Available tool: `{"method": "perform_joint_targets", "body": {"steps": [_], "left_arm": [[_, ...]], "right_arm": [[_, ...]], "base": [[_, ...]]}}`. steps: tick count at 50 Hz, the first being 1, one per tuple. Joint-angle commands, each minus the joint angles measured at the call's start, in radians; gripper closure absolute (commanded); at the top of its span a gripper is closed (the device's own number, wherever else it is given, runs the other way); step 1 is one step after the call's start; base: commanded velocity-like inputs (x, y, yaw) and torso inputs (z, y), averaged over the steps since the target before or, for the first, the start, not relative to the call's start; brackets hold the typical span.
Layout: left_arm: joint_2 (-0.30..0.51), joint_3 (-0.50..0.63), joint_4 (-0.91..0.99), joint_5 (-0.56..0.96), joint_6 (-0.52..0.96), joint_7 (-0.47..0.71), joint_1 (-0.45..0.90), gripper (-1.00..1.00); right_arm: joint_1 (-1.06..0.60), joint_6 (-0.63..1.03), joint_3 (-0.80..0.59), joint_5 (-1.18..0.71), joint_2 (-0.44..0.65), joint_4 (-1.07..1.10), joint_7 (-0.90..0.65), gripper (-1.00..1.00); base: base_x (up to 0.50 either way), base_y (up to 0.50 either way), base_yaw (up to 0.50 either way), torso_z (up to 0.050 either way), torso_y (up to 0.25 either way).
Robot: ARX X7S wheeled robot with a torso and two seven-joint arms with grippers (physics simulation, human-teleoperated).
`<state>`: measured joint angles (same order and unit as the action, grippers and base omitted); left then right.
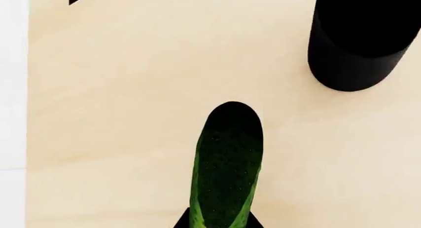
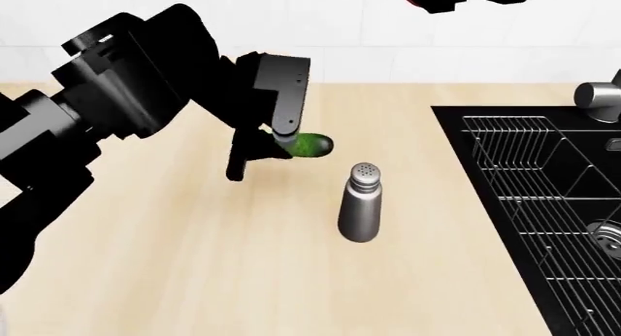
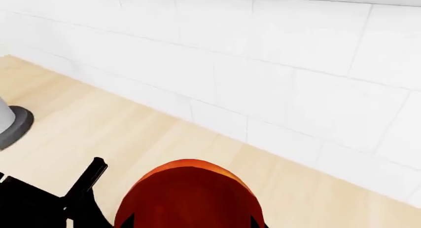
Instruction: Pick up the fruits and vegetables and place them in the sink. Turn on the sink faucet to wash them. Then turn the sink off and put them in the tray.
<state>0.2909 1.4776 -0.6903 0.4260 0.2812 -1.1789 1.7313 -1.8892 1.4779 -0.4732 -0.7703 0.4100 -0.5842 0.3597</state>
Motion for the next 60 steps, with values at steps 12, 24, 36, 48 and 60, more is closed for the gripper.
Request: {"method": "perform_joint_targets", "body": {"steps": [12, 24, 36, 48, 60], "left_arm": [[0.003, -0.377, 0.044, 0.210, 0.138, 0.638, -0.108, 1.00], [-0.011, -0.584, 0.026, 0.399, 0.111, 0.732, -0.175, 1.00], [-0.019, -0.649, 0.020, 0.427, -0.005, 0.724, -0.213, 1.00], [-0.031, -0.695, 0.010, 0.400, -0.167, 0.747, -0.250, 1.00], [-0.038, -0.706, 0.000, 0.374, -0.242, 0.762, -0.263, 1.00]], "right_arm": [[0.060, 0.087, 0.274, -0.365, 0.096, 0.213, -0.431, 1.00], [0.031, 0.062, 0.317, -0.583, 0.120, 0.275, -0.609, 1.00], [0.004, 0.028, 0.308, -0.613, 0.136, 0.287, -0.641, 1.00], [0.007, 0.026, 0.309, -0.662, 0.146, 0.314, -0.689, 1.00], [0.042, -0.007, 0.307, -0.691, 0.158, 0.393, -0.708, 1.00]], "base": [[0.00, 0.00, 0.00, 0.000, 0.000], [0.00, 0.00, 0.00, -0.002, 0.010], [-0.12, 0.00, 0.00, -0.037, 0.226], [-0.50, 0.02, 0.00, 0.000, 0.000], [-0.50, 0.09, 0.00, 0.000, 0.000]]}}
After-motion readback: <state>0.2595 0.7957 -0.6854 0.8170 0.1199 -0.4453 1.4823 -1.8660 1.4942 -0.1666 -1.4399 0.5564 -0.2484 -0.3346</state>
